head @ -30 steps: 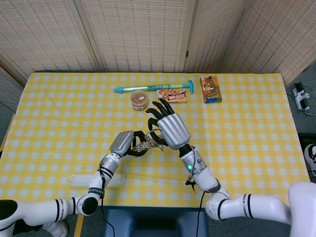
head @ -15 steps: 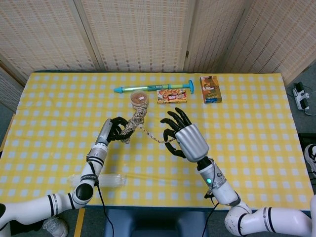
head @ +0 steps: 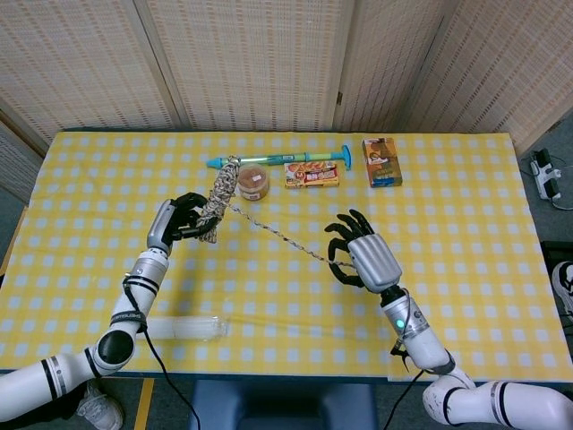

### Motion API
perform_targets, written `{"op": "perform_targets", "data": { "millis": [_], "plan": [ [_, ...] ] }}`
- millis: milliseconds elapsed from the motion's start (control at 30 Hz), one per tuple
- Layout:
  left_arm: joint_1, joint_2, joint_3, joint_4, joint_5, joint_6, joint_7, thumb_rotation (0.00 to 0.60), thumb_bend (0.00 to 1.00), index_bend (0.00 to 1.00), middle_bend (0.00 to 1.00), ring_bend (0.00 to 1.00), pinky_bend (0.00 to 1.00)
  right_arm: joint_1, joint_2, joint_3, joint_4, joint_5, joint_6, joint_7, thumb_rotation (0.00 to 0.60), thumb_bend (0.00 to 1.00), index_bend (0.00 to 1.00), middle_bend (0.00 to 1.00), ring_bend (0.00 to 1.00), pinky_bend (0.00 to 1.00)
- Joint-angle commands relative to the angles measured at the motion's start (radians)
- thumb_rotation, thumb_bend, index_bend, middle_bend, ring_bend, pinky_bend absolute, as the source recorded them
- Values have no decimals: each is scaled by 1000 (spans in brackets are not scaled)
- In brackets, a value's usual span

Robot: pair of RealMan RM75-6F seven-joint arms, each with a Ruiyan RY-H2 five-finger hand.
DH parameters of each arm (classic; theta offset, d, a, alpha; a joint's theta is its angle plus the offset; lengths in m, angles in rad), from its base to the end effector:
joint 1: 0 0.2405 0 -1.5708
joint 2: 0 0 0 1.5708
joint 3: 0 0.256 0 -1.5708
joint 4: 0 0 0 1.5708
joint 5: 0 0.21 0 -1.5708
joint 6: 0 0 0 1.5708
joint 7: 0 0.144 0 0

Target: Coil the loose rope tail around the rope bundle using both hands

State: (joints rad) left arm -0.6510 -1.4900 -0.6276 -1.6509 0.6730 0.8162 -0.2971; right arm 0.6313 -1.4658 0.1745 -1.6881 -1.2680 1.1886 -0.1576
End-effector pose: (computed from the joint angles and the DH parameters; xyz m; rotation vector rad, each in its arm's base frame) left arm -0.1182 0.3885 0.0505 -0.9101 -2.0242 -1.5536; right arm -0.1314 -0.3090 0.0292 1.6948 -1.0503 1.2734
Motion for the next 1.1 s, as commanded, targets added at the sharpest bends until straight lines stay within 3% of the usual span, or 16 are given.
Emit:
{"op": "perform_targets", "data": {
  "millis": [33, 300, 667, 867, 1100],
  "plan": [
    [39, 36, 12, -64, 105, -24, -63, 600, 775, 705, 723, 688, 739, 34, -36, 51, 32, 78, -60, 16, 600, 553, 693, 290, 114, 6],
    [72, 50, 67, -80, 391, -56, -198, 600, 776, 705, 723, 681, 739, 113, -94, 149, 78, 248, -170, 12, 600, 554, 693, 290, 125, 10],
    [37, 75, 183, -15, 722, -48, -355, 600, 776, 706, 722, 679, 739, 213, -115, 255, 85, 415, -211, -46, 600, 571, 693, 291, 131, 11],
    [-1, 71, 240, 38, 793, -16, -333, 600, 776, 707, 723, 680, 739, 246, -109, 278, 54, 445, -192, -77, 600, 573, 693, 293, 135, 11],
    [-39, 51, 291, 71, 795, 18, -201, 600, 775, 709, 724, 682, 739, 264, -97, 286, 9, 445, -159, -98, 600, 581, 693, 294, 137, 11]
  ]
}}
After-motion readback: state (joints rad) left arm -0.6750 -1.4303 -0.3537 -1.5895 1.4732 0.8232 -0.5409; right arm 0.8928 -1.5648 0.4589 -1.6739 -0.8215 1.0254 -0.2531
